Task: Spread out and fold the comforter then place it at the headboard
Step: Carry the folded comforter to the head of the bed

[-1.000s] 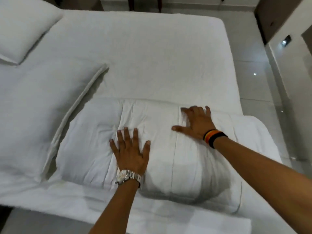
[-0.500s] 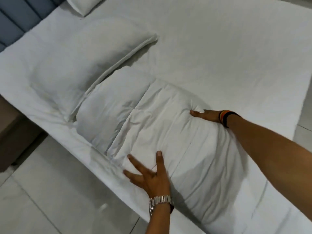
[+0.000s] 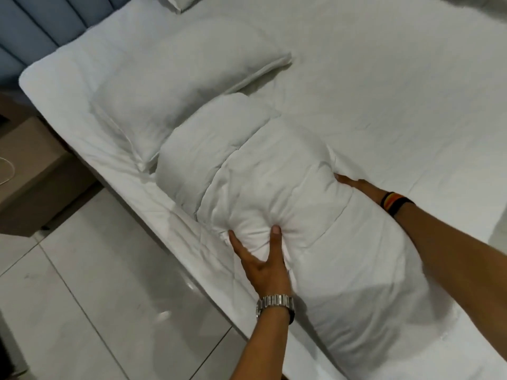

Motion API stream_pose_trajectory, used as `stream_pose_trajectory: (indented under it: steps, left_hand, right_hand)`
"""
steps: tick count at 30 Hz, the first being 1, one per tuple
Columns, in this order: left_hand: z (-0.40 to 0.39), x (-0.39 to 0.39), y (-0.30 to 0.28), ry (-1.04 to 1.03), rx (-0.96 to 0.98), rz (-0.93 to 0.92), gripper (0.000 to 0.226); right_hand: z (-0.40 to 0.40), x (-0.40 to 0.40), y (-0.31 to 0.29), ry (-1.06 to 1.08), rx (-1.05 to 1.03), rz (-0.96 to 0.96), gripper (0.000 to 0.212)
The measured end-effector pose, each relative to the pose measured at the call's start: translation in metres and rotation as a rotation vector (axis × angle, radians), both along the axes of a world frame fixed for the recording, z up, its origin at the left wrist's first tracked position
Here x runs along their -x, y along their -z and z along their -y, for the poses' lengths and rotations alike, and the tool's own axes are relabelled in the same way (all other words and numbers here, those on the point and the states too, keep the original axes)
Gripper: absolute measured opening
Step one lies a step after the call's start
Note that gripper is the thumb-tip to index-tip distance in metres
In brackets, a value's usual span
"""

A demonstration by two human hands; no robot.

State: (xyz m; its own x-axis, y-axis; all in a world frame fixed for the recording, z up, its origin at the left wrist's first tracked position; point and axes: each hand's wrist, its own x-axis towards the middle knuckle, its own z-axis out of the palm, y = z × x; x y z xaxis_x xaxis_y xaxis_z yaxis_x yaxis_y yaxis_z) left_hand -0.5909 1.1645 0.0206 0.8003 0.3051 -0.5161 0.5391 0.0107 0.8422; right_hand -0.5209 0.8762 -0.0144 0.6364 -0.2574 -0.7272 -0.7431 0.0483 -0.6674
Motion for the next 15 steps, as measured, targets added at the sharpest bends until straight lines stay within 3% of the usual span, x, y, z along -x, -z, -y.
stream_pose_trajectory:
  steps: [3,5,10,15]
  left_hand:
    - [-0.019,-0.02,-0.029,-0.003,0.035,0.041,0.113]
    - [-0.04,-0.05,-0.049,0.008,0.054,0.091,0.108]
    - [-0.107,-0.155,-0.099,0.108,0.074,0.228,0.104]
    - [-0.199,-0.303,-0.142,0.299,0.02,0.395,0.104]
  right_hand:
    - [-0.027,-0.012,-0.046,0.048,0.04,0.068,0.091]
    - [-0.046,-0.032,-0.078,0.06,0.065,0.119,0.088]
    - [-0.1,-0.101,-0.138,0.135,0.051,0.23,0.128]
    - [-0.187,-0.196,-0.171,0.247,0.038,0.323,0.139]
